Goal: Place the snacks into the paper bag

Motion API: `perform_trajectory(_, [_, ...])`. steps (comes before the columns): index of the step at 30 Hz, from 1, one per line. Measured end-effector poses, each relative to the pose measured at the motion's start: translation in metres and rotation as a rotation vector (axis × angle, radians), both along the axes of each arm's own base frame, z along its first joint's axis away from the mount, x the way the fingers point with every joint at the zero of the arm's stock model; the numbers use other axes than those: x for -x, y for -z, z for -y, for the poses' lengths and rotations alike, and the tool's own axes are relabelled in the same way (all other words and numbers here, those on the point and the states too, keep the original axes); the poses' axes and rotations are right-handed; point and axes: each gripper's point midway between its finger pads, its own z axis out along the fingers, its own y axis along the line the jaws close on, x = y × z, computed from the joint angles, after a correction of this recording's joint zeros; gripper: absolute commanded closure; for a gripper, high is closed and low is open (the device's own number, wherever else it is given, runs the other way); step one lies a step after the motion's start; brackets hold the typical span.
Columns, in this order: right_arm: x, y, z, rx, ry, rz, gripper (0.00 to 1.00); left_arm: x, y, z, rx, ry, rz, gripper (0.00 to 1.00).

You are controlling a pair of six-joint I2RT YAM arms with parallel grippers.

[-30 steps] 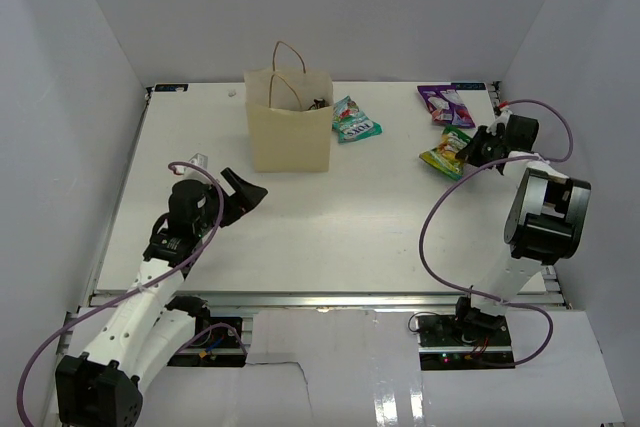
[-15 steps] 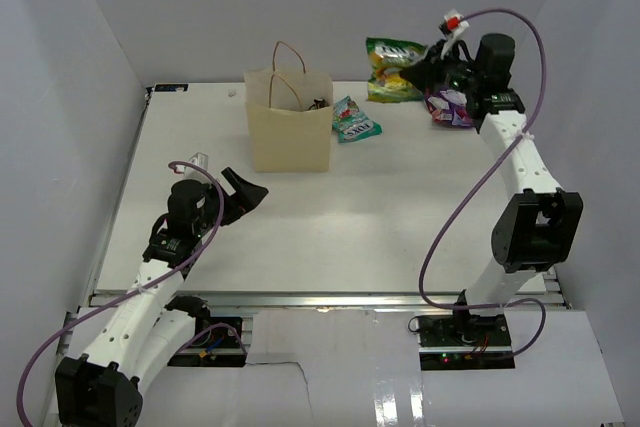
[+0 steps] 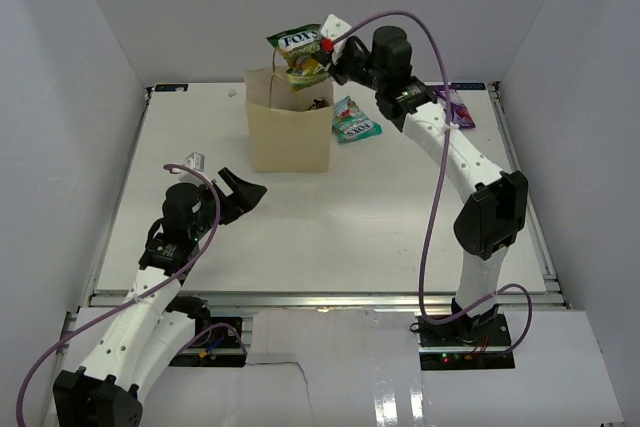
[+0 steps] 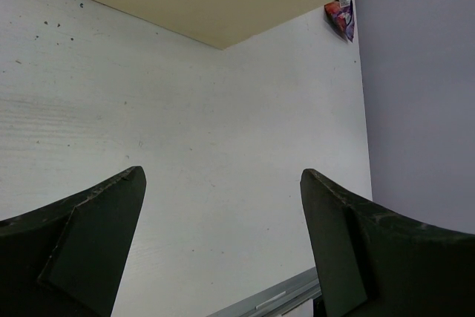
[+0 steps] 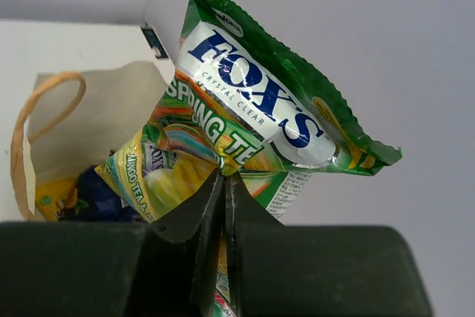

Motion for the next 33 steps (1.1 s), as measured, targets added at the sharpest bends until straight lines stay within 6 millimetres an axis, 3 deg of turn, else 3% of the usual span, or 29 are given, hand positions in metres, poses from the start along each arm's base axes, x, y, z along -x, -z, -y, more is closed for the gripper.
perform_trajectory(3, [-0.004,0.031,-0.013,0.082,0.037,0.039,0.92,0.0,0.0,0.0,0.0,0.0,0.001,0.05])
perform_trajectory(4, [-0.004,0.04,-0.017,0.106,0.039,0.049,0.86,0.0,0.0,0.0,0.0,0.001,0.001,0.05])
perform_trajectory(6, [-0.004,0.056,-0.021,0.149,0.043,0.063,0.63,0.0,0.0,0.0,0.001,0.003,0.001,0.05])
perform_trajectory(7, [-0.004,0.063,-0.022,0.164,0.039,0.067,0.36,0.0,0.0,0.0,0.001,0.003,0.0,0.05])
perform_trajectory(9, [-0.001,0.07,-0.022,0.187,0.029,0.099,0.23,0.0,0.0,0.001,0.002,0.004,0.001,0.05])
perform_trajectory(13, [0.017,0.079,-0.012,0.216,0.001,0.118,0.19,0.0,0.0,0.001,0.002,0.004,0.001,0.05])
perform_trajectory(17, [0.025,0.048,0.01,0.142,0.005,0.072,0.2,0.001,-0.001,0.001,0.003,0.006,0.001,0.05])
perform_trajectory(20, [0.003,0.021,0.057,0.022,0.08,-0.054,0.21,0.001,0.0,0.001,0.003,0.009,0.0,0.05])
perform_trajectory(23, [-0.024,0.027,0.112,-0.084,0.171,-0.242,0.21,0.001,0.0,0.002,0.003,0.012,-0.001,0.05])
perform_trajectory(24, [-0.036,0.037,0.13,-0.119,0.207,-0.323,0.2,0.001,0.0,0.002,0.003,0.014,-0.003,0.05])
perform_trajectory(26, [-0.058,0.069,0.153,-0.184,0.269,-0.496,0.01,0.001,0.003,0.003,0.0,0.016,-0.01,0.05])
perform_trajectory(27, [-0.069,0.091,0.159,-0.211,0.301,-0.581,0.1,0.0,0.004,0.003,-0.001,0.018,-0.017,0.05])
perform_trajectory(32, [-0.087,0.22,0.152,-0.212,0.384,-0.941,0.1,-0.001,0.011,0.004,-0.005,0.022,-0.041,0.05])
perform_trajectory(33, [-0.09,0.237,0.149,-0.202,0.388,-0.972,0.1,-0.001,0.011,0.004,-0.004,0.022,-0.041,0.05])
